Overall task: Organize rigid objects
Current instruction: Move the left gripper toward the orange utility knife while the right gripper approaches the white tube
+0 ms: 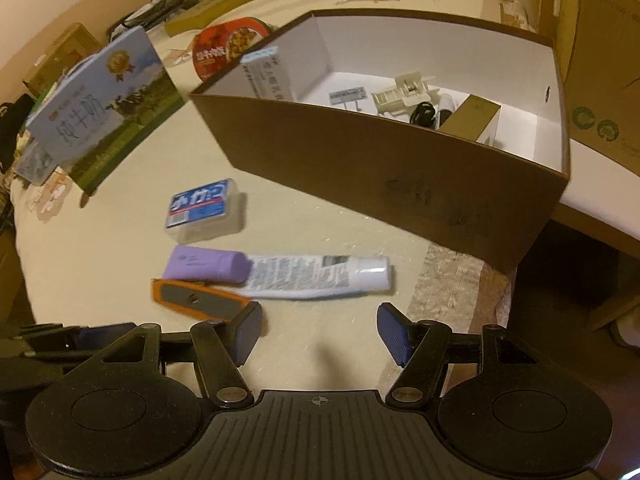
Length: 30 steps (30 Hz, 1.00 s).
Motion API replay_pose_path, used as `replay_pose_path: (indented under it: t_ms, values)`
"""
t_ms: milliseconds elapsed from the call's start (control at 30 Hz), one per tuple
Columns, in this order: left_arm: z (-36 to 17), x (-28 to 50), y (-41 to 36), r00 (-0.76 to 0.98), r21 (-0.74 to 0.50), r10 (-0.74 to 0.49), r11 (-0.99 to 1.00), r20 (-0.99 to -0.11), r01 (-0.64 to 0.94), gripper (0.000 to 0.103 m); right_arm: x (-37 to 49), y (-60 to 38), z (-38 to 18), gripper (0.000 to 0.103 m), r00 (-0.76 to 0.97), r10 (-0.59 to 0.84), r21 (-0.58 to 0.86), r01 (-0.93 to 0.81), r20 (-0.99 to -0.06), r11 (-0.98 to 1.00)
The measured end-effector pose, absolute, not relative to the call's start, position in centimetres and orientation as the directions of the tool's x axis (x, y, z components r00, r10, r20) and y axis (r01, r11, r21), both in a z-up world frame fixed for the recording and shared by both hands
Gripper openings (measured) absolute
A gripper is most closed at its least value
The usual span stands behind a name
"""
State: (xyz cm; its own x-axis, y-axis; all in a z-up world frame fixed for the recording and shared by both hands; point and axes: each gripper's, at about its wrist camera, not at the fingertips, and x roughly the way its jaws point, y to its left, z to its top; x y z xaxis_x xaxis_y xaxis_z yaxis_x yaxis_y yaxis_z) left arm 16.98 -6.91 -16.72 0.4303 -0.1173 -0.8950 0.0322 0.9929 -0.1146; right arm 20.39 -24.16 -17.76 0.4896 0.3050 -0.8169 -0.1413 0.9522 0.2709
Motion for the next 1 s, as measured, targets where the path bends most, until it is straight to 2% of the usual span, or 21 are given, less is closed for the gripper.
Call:
replay_pose_path:
  t_ms: [133, 233, 433, 500, 667, 933, 1000]
  values:
    - [-18.4, 18.1, -8.6, 0.426, -0.101, -0.116, 0.993, -0.897, 0.059, 0.046, 22.4, -24.7, -19.1, 0.041, 0.477, 0.306, 0.256, -0.169, -0.824, 0.952]
    - [-19.3, 18.8, -9.6, 0.424, -0.081, -0.096, 0.995, -0.901, 0.053, 0.046, 23.6, -25.1, -20.0, 0.033, 0.478, 0.300, 0.248, -0.171, -0.825, 0.954]
    - [-20.2, 19.8, -10.9, 0.444, -0.009, -0.025, 0.999, -0.896, 0.038, 0.047, 25.3, -24.9, -21.1, 0.032, 0.501, 0.301, 0.228, -0.202, -0.811, 0.952]
    - [-20.3, 20.0, -11.3, 0.453, 0.004, -0.014, 0.999, -0.891, 0.039, 0.052, 25.9, -24.6, -21.3, 0.032, 0.499, 0.302, 0.223, -0.212, -0.812, 0.952]
    - [-20.5, 20.0, -12.3, 0.461, 0.051, 0.021, 0.997, -0.887, 0.052, 0.054, 27.3, -23.9, -22.2, 0.032, 0.487, 0.301, 0.208, -0.236, -0.820, 0.949]
    - [-20.8, 19.7, -12.7, 0.462, 0.105, 0.068, 0.993, -0.884, 0.055, 0.053, 27.0, -24.3, -23.6, 0.032, 0.421, 0.354, 0.304, -0.183, -0.835, 0.935]
    - [-20.9, 19.6, -12.0, 0.450, 0.095, 0.067, 0.995, -0.890, 0.041, 0.060, 26.3, -24.3, -23.6, 0.032, 0.416, 0.360, 0.315, -0.175, -0.835, 0.933]
